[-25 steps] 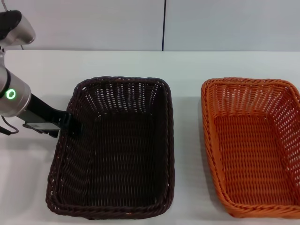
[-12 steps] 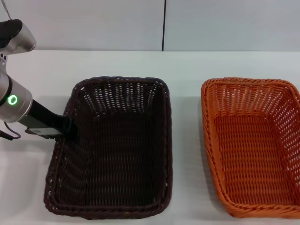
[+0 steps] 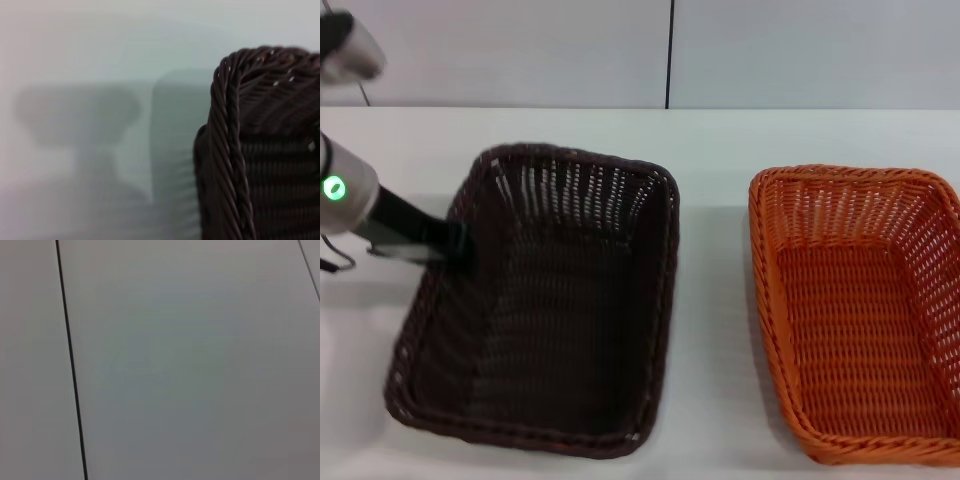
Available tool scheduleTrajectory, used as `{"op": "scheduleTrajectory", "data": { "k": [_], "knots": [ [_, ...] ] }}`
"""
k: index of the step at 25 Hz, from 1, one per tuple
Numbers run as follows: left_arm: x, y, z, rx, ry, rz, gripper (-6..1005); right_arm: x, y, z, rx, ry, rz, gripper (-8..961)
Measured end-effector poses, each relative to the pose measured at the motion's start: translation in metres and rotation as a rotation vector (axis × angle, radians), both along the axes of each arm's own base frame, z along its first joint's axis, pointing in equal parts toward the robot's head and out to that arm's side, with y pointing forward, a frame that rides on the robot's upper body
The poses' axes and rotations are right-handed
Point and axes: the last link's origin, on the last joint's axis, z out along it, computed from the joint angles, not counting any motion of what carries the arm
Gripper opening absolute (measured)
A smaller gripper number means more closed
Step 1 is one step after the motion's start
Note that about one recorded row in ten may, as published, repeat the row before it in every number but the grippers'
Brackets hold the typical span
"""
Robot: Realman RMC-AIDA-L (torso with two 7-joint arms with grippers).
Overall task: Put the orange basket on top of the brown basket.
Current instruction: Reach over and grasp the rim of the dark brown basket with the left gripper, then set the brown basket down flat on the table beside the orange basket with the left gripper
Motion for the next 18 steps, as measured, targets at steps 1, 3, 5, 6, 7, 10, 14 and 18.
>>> {"op": "scheduleTrajectory", "data": {
  "k": [1,3,5,6,7,10,14,18],
  "knots": [
    [0.002,0.001,0.005,0.009,-0.007,-0.017,185,0.000,0.000,0.000,0.000,0.000,0.000,498],
    [0.010,0.003,0.017,0.018,-0.041,-0.072,184,0.001,0.000,0.000,-0.002,0.002,-0.003,498],
    [0.018,0.005,0.028,0.021,-0.079,-0.138,184,0.002,-0.002,0.000,-0.001,0.004,-0.007,497],
    [0.018,0.005,0.028,0.021,-0.079,-0.138,183,0.002,-0.002,0.000,-0.001,0.004,-0.007,497],
    [0.021,0.006,0.033,0.022,-0.088,-0.161,183,0.003,-0.002,0.000,-0.001,0.005,-0.008,497],
    [0.021,0.006,0.033,0.022,-0.088,-0.161,182,0.004,-0.003,0.000,0.000,0.006,-0.010,497],
    [0.024,0.015,0.074,0.001,-0.014,-0.310,181,0.005,-0.004,-0.001,0.000,0.010,-0.011,496],
    [0.032,0.017,0.086,-0.135,0.034,-0.484,180,0.005,-0.005,-0.002,-0.002,0.013,-0.012,496]
  ]
}}
